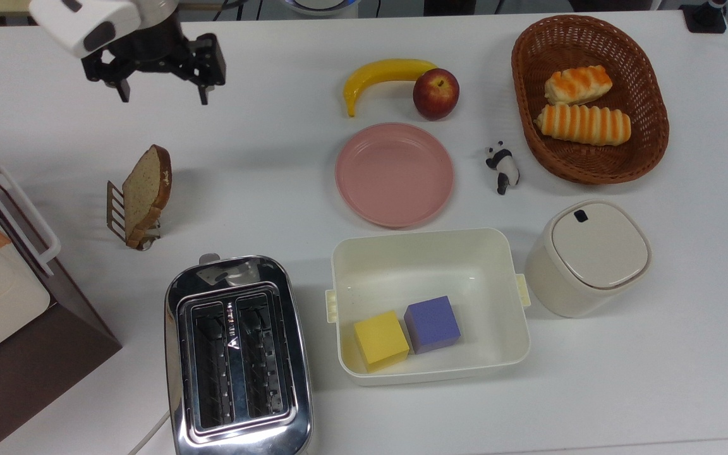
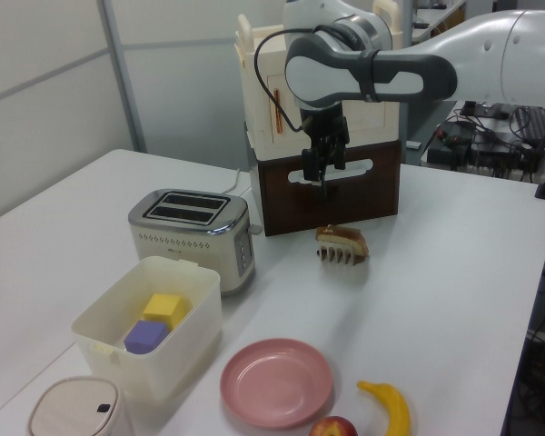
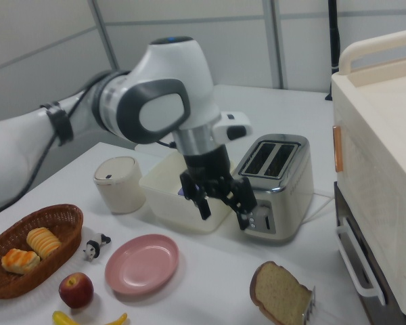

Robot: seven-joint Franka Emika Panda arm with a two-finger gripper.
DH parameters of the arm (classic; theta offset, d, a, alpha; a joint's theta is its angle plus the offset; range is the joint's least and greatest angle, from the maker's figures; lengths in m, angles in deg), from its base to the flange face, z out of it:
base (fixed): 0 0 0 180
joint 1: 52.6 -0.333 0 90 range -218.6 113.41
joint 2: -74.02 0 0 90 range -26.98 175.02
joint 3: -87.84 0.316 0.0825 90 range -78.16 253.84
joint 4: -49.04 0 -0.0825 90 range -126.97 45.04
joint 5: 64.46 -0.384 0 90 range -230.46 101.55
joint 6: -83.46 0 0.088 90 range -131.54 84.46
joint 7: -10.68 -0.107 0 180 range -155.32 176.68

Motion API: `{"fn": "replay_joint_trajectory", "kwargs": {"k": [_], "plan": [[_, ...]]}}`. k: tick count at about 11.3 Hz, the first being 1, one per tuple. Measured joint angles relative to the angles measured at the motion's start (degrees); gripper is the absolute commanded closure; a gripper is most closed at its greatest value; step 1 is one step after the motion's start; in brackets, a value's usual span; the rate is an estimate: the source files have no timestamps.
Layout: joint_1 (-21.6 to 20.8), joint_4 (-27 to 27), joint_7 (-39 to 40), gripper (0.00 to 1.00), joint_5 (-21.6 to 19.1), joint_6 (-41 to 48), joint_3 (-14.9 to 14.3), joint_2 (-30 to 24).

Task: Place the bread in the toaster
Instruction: 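Move the open gripper toward the bread slice in the metal rack, then lower the gripper and close it on the bread slice's crust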

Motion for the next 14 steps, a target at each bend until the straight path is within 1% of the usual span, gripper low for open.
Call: {"fn": "replay_joint_trajectory", "kwargs": {"k": [3,5,9,12,14], "plan": [[1.6,-0.2,0.0,0.00,0.0,-0.1,0.0,3.1],[1.6,-0.1,0.0,0.00,1.0,-0.5,0.0,4.5],[1.6,-1.6,0.0,0.00,1.3,-4.7,0.0,6.3],[2.1,-2.2,0.0,0.00,3.3,-5.8,0.0,8.5],[2.2,-2.4,0.0,0.13,5.8,-5.9,0.0,10.0]]}}
